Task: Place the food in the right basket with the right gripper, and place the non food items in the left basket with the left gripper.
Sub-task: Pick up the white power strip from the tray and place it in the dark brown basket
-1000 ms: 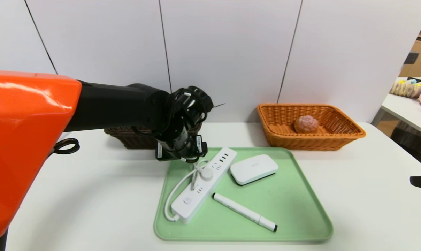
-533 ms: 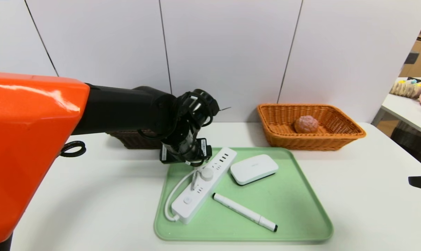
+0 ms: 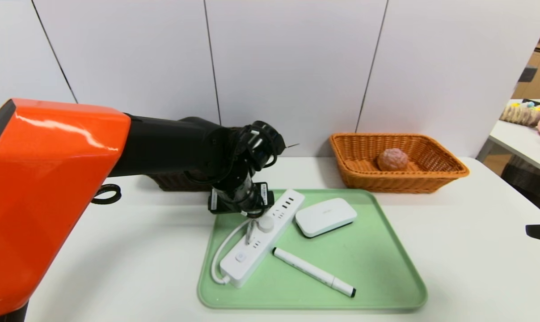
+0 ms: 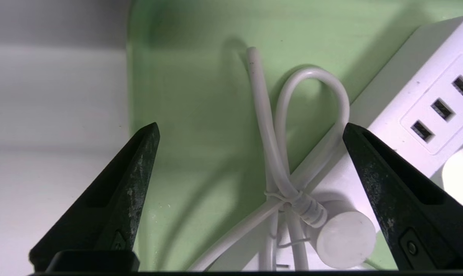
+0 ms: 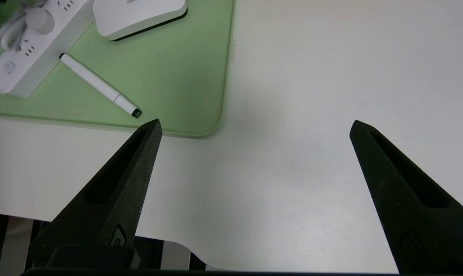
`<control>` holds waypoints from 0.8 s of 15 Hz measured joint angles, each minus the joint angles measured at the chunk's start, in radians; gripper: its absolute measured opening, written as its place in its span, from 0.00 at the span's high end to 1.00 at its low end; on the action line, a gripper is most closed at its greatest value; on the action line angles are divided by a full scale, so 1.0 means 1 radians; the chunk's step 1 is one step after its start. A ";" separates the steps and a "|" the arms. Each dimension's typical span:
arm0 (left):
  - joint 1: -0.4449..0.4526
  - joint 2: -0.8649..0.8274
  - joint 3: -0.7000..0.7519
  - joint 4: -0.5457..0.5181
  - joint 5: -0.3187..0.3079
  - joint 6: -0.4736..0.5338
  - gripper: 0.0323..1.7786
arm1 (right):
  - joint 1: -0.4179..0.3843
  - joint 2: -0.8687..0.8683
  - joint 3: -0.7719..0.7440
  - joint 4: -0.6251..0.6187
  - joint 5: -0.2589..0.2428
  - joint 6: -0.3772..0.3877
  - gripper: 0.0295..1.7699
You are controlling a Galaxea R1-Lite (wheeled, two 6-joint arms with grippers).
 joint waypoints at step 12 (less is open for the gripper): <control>0.030 0.034 -0.030 0.000 0.004 0.004 0.05 | 0.006 -0.007 0.006 0.001 0.000 -0.001 0.04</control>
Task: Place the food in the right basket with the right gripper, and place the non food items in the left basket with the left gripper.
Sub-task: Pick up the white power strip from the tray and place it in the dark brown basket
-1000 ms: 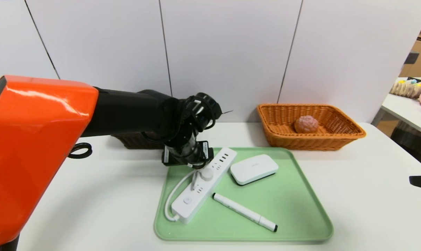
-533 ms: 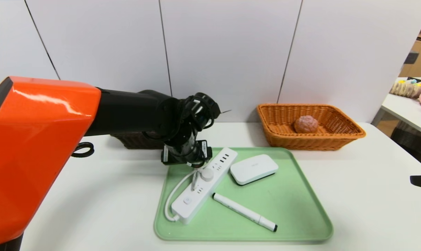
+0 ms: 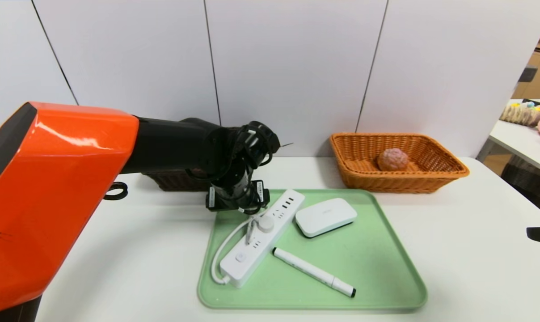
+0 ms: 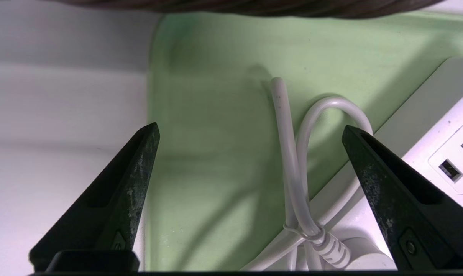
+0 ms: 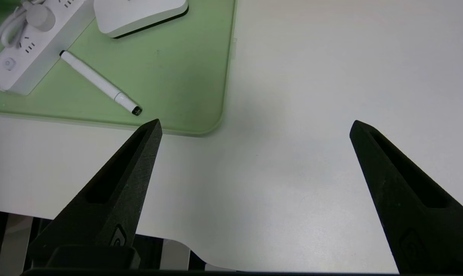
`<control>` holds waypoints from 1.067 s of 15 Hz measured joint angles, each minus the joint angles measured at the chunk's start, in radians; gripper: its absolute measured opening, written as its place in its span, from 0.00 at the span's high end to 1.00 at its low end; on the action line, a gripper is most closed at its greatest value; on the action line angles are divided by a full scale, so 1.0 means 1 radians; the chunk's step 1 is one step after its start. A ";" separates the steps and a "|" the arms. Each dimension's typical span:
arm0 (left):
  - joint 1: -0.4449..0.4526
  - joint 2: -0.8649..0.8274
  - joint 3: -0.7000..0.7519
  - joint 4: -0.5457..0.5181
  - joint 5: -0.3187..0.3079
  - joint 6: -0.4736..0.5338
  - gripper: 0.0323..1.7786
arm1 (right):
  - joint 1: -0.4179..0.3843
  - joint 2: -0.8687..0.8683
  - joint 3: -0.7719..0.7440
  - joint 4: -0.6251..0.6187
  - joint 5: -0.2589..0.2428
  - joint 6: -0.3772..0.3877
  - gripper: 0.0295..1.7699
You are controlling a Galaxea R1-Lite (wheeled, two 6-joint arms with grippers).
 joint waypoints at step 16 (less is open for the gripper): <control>-0.003 0.033 -0.014 0.002 0.000 0.009 0.48 | 0.000 0.019 0.000 -0.062 0.001 -0.001 0.04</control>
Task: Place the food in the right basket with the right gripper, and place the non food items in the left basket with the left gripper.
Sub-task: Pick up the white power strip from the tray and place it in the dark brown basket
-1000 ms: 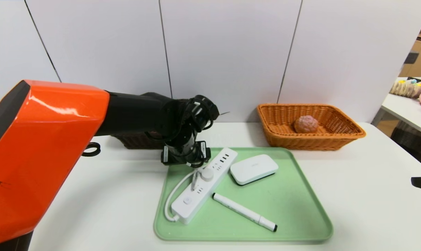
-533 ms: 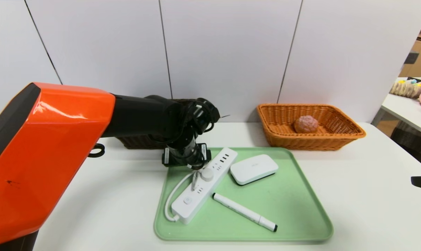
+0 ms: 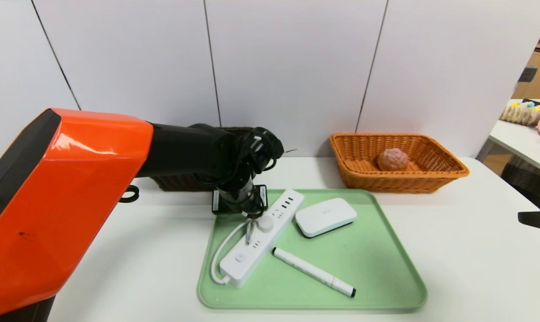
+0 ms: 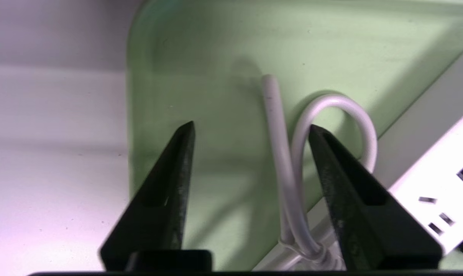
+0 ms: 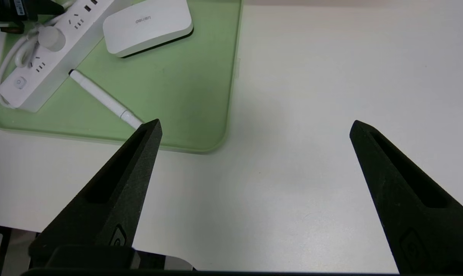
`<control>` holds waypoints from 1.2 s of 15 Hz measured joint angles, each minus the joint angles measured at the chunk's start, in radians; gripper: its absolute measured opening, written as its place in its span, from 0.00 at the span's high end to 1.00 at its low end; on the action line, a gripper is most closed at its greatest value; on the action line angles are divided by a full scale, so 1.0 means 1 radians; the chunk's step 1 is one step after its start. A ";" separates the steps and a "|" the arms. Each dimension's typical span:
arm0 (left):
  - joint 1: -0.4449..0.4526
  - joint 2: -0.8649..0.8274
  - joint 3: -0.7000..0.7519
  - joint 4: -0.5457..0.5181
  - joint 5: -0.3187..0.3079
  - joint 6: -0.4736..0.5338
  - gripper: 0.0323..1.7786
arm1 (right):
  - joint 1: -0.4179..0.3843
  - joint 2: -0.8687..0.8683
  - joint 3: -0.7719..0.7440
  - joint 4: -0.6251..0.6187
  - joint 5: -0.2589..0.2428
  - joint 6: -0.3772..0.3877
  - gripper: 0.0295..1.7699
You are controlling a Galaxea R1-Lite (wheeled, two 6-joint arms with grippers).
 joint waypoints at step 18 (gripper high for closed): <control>-0.050 -0.037 -0.010 0.016 -0.005 -0.002 0.96 | -0.003 0.019 0.001 -0.009 -0.002 0.018 0.04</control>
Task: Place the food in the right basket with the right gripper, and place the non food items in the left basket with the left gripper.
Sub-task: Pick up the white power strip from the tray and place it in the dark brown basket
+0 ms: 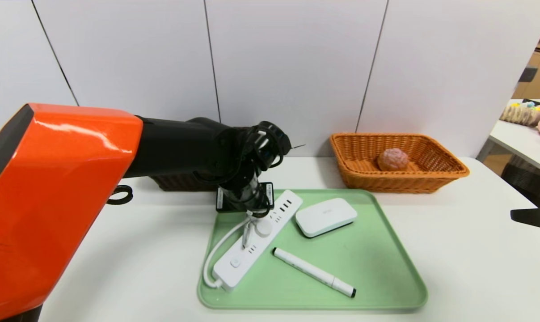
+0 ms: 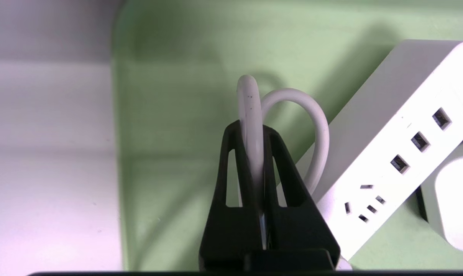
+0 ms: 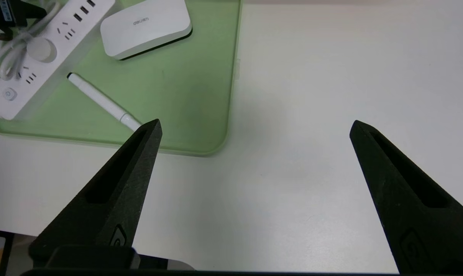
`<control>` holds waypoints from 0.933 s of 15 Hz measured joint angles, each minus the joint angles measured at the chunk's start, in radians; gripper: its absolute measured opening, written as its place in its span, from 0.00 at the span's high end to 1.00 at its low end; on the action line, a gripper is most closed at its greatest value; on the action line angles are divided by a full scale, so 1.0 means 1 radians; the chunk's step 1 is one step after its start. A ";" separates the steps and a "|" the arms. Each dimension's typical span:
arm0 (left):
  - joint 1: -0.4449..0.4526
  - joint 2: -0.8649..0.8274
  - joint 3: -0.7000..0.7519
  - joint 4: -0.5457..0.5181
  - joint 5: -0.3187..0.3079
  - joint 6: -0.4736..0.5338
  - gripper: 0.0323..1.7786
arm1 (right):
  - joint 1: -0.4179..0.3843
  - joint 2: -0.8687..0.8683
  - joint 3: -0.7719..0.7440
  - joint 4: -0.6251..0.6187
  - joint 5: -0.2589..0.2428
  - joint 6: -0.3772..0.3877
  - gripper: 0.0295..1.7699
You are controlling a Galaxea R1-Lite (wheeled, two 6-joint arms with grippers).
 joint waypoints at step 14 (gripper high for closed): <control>-0.067 -0.034 -0.091 0.083 -0.002 -0.001 0.96 | 0.000 -0.019 0.021 0.000 -0.002 0.003 0.04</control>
